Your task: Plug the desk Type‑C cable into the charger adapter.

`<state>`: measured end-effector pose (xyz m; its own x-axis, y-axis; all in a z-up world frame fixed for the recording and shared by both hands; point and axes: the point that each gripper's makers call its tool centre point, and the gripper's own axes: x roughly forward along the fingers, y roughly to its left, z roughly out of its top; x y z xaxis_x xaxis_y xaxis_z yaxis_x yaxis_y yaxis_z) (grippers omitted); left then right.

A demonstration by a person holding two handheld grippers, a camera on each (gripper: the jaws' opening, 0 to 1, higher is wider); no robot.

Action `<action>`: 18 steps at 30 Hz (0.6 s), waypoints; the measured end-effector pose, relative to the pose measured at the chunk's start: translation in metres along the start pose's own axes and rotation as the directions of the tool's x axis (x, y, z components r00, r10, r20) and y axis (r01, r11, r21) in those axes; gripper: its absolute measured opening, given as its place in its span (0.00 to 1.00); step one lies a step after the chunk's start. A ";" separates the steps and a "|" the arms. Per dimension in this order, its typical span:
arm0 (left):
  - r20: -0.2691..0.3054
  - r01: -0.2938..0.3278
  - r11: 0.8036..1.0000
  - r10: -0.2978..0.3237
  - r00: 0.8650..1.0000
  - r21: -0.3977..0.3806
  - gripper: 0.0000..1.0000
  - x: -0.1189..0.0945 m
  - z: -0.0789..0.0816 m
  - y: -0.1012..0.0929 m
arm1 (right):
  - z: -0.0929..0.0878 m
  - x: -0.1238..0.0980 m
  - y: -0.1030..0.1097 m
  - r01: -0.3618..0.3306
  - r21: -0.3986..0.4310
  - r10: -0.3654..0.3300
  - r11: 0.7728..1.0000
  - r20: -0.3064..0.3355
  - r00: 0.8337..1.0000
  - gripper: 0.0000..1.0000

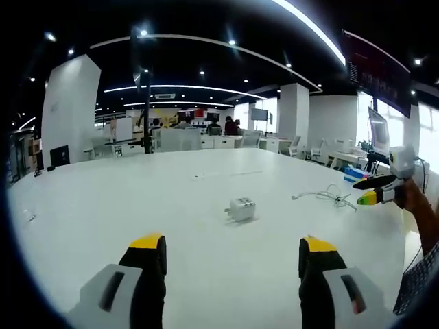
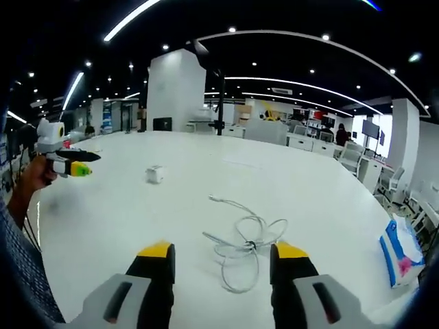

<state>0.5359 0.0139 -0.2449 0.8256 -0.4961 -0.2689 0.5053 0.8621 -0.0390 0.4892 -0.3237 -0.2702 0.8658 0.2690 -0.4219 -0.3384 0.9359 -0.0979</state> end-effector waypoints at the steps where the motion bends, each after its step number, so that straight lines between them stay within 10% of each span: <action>1: 0.000 0.001 1.000 -0.001 1.000 0.002 0.79 0.002 0.001 0.000 | 0.000 0.002 0.000 -0.001 -0.002 0.001 1.000 -0.001 1.000 0.57; 18: 0.003 0.085 0.996 -0.085 0.996 -0.017 0.79 0.034 0.008 0.000 | 0.015 0.029 -0.016 0.007 -0.022 -0.007 1.000 -0.012 1.000 0.55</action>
<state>0.5661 -0.0038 -0.2467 0.7805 -0.5680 -0.2613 0.5695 0.8183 -0.0777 0.5252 -0.3273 -0.2677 0.8637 0.2596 -0.4320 -0.3405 0.9325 -0.1206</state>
